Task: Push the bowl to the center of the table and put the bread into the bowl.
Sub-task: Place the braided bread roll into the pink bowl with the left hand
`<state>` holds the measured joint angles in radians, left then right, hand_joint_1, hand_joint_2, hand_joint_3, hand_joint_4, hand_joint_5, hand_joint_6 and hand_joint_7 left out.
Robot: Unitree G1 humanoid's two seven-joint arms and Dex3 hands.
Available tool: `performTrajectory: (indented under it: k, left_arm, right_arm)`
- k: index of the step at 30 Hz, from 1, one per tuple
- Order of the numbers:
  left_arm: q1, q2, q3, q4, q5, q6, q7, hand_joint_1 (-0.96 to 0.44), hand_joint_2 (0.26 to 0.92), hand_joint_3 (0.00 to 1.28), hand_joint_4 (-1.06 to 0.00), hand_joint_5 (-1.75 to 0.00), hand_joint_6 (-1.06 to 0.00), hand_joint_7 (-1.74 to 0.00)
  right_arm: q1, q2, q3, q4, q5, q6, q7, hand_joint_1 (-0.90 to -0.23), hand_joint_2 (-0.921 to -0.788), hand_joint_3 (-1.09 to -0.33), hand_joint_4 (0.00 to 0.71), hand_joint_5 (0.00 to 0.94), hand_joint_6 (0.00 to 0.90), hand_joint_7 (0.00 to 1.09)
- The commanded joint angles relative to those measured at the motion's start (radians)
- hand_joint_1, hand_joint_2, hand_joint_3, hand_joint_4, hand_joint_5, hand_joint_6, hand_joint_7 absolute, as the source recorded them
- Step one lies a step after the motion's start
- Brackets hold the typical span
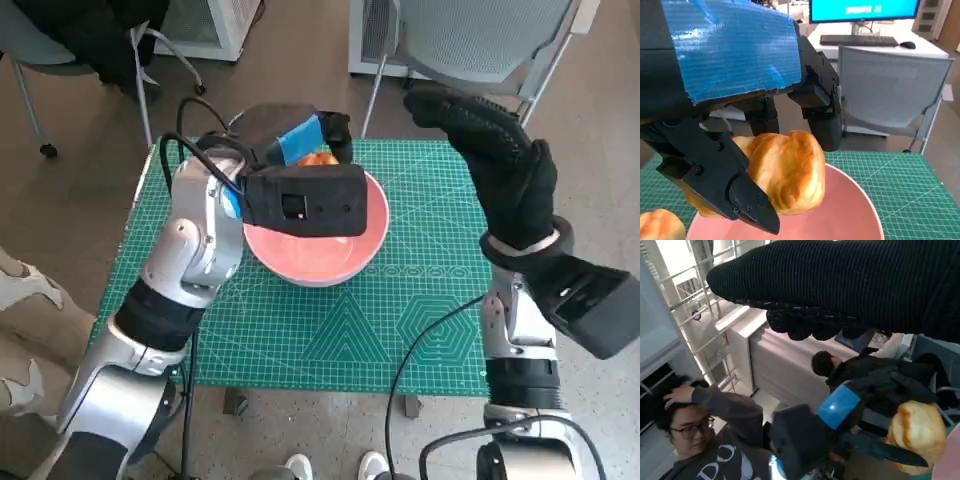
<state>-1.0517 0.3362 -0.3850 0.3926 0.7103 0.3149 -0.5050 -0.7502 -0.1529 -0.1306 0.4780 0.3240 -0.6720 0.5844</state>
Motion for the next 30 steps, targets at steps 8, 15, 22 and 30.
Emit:
performTrajectory:
  k: [8, 15, 22, 30]
  left_arm:
    - [-0.081, 0.029, -0.032, 0.033, -0.069, 0.025, -0.256, -0.26, 0.759, 0.02, -0.04, -0.08, -0.11, -0.19]
    - [-0.057, 0.037, -0.033, 0.007, -0.058, 0.014, -0.224, -0.38, 0.749, 0.01, 0.00, 0.00, -0.10, -0.13]
    - [-0.042, 0.055, -0.030, -0.026, -0.059, 0.021, -0.225, -0.46, 0.754, 0.01, 0.00, 0.00, -0.10, -0.11]
    - [-0.007, 0.132, 0.005, -0.149, -0.083, 0.050, -0.302, -0.51, 0.765, 0.01, 0.00, 0.00, -0.11, -0.11]
  right_arm:
    - [0.028, -0.002, 0.003, 0.003, -0.025, 0.001, -0.021, -0.724, -0.921, -0.744, 0.136, 0.002, 0.002, 0.48]
    - [0.028, 0.000, 0.007, 0.004, -0.027, -0.002, -0.024, -0.722, -0.921, -0.747, 0.134, 0.001, 0.000, 0.48]
    - [0.029, -0.001, 0.010, 0.004, -0.025, -0.002, -0.024, -0.720, -0.921, -0.749, 0.133, 0.000, 0.000, 0.48]
    - [0.032, -0.003, 0.013, 0.001, -0.027, -0.002, -0.026, -0.720, -0.921, -0.748, 0.133, 0.000, 0.000, 0.48]
